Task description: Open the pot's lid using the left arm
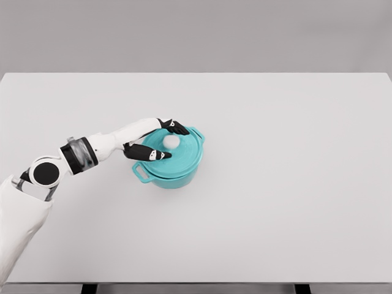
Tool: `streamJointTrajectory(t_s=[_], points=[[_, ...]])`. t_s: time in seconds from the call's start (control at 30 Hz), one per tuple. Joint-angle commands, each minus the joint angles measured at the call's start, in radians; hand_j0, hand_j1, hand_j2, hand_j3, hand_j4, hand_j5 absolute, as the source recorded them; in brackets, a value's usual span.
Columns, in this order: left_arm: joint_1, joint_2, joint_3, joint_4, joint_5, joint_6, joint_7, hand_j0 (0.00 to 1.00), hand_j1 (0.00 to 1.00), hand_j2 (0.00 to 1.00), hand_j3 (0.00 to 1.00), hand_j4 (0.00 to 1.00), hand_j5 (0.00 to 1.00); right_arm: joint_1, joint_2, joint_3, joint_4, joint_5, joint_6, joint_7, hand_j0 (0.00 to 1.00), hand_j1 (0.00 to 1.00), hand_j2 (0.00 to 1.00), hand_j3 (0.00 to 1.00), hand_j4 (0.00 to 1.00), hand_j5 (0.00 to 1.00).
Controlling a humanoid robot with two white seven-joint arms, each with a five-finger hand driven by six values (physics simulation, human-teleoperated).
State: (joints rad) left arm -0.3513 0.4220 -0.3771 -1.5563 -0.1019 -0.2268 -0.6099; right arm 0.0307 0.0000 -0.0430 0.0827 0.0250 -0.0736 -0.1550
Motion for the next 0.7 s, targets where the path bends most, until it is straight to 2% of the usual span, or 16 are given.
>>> streamJointTrajectory(t_s=[0.0, 0.67], points=[[0.000, 0.000, 0.000, 0.001, 0.001, 0.000, -0.001, 0.69, 0.69, 0.69, 0.69, 0.69, 0.69, 0.000, 0.000, 0.000, 0.000, 0.000, 0.000, 0.000, 1.00, 1.00, 1.00, 1.00, 1.00, 1.00], [0.003, -0.005, 0.009, -0.008, 0.005, -0.019, -0.001, 0.51, 0.51, 0.51, 0.51, 0.51, 0.51, 0.000, 0.000, 0.000, 0.000, 0.000, 0.000, 0.000, 1.00, 1.00, 1.00, 1.00, 1.00, 1.00]])
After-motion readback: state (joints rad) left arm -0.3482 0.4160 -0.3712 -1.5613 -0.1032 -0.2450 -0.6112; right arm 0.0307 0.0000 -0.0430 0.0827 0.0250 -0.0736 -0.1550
